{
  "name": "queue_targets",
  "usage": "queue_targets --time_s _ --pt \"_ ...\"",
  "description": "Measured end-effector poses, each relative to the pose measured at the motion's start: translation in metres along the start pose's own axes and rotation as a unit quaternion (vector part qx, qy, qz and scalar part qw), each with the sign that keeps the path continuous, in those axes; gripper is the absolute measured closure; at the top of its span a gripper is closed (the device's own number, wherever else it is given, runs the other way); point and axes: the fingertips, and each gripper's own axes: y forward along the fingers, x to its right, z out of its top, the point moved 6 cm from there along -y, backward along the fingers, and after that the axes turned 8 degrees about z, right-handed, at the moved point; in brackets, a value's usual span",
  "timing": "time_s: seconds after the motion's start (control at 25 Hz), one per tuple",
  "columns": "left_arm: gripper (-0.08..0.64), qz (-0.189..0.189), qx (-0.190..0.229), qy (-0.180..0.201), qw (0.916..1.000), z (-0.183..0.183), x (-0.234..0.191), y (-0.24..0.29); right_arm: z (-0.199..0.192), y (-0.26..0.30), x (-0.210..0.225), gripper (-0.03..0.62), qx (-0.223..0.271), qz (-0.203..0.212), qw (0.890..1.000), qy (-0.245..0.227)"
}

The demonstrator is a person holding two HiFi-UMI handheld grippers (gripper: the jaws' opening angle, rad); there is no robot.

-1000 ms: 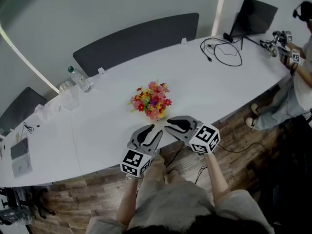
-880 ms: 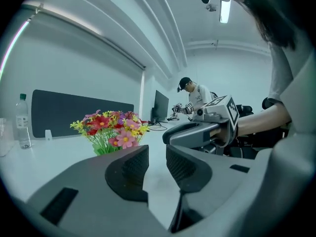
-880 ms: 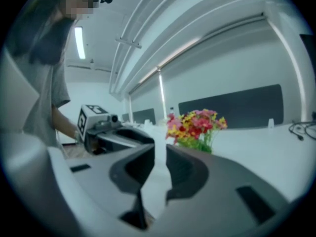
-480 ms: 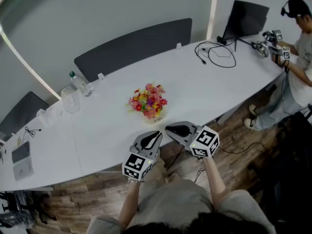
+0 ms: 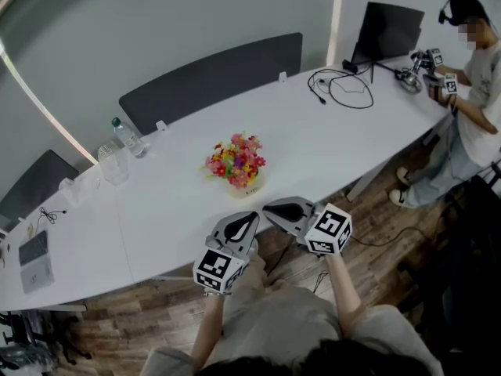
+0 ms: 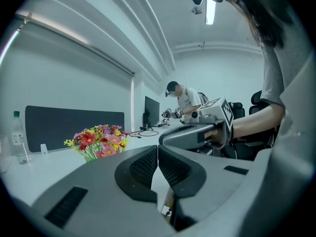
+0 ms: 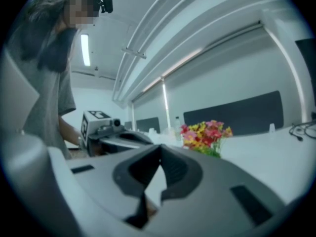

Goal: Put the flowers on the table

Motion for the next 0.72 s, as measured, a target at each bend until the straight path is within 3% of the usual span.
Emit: queue_targets --time_s 0.72 --pt "0.543 0.002 0.003 0.004 1.0000 0.0031 -0.0043 -0.0085 0.0003 -0.0003 -0.0043 0.569 0.004 0.002 1.000 -0.006"
